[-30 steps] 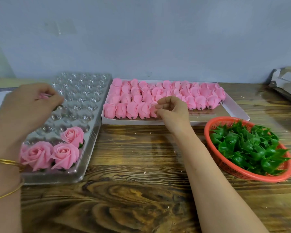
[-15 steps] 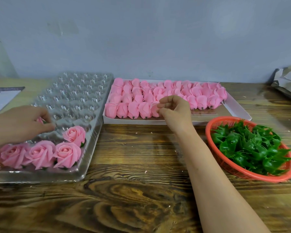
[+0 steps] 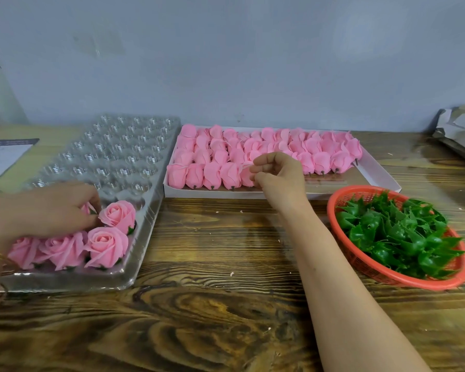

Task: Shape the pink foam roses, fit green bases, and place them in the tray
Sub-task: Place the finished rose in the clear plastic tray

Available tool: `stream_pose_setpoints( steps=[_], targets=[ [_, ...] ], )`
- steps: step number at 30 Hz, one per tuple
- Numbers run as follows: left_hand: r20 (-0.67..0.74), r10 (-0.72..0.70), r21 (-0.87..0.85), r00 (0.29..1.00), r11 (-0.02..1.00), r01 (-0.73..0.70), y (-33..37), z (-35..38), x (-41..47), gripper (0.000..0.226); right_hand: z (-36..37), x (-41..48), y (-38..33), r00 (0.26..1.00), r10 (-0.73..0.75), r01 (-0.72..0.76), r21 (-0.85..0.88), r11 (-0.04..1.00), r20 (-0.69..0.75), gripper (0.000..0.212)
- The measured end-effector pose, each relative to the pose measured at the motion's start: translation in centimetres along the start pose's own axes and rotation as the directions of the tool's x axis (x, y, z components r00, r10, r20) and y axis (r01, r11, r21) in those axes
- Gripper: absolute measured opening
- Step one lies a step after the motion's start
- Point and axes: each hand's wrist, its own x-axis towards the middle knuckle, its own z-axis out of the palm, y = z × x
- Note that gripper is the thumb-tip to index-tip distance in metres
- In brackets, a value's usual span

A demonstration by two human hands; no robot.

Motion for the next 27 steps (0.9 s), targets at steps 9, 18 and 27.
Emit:
stream_pose_setpoints(
  steps=[9,18,27],
  targets=[
    [0.148,0.009,0.099,0.989,0.995,-0.024,0.9,-0.1,-0.3,0.027,-0.1,0.1,0.1,1.0,-0.004,0.004,-0.013,1.0,0.003,0.031],
    [0.14,0.017,0.081,0.99,0.996,-0.029,1.4,0.2,-0.6,0.03,0.0,0.2,0.4,1.0,-0.001,0.001,-0.024,1.0,-0.003,0.034],
    [0.196,0.049,0.114,0.979,0.991,-0.073,2.6,0.2,-0.9,0.022,0.0,0.2,0.5,1.0,-0.003,0.003,-0.033,0.999,-0.005,0.035]
  ],
)
